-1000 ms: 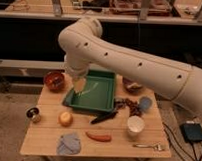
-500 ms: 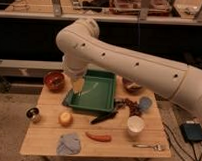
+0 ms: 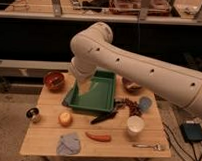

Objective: Place sponge in tray

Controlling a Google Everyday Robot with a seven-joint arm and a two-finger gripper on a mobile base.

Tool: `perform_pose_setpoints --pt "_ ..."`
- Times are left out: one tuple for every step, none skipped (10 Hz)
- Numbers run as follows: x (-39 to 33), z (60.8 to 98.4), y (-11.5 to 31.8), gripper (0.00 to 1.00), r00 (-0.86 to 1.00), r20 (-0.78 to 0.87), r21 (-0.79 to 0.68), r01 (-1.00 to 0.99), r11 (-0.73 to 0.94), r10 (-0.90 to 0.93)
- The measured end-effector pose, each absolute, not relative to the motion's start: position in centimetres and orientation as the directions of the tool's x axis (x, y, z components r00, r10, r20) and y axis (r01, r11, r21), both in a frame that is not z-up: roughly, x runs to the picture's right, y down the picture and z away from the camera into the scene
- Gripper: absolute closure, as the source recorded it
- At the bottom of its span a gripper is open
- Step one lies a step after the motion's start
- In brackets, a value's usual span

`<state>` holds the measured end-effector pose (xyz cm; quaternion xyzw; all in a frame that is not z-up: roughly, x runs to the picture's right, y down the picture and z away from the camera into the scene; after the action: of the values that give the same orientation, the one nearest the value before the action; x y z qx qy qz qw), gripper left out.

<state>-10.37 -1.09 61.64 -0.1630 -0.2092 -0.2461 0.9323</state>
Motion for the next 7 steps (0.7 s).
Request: perform_pose_setpoints --pt "-11.8 61.7 -0.8 0.35 0.78 0.479 -0.19 0.54 0.82 -0.403" --pt "-13.1 61.9 -0.7 0.35 0.772 0.479 -0.179 0.551 0.815 -0.417" --pt "-16.0 62.1 -0.5 0.35 0.754 0.48 -0.16 0.577 0.801 -0.448" --pt "-18.0 62.4 -0.5 0.35 0.744 0.477 -0.151 0.594 0.79 -0.468" --pt "-20.5 62.9 -0.5 0.35 0.73 0.47 -0.143 0.618 0.773 -0.497" --pt "-22.7 63.6 -0.4 0.35 0.715 0.463 -0.141 0.643 0.753 -0.524" --pt "-25.1 64.9 -0.2 0.35 0.698 0.455 -0.145 0.671 0.727 -0.553"
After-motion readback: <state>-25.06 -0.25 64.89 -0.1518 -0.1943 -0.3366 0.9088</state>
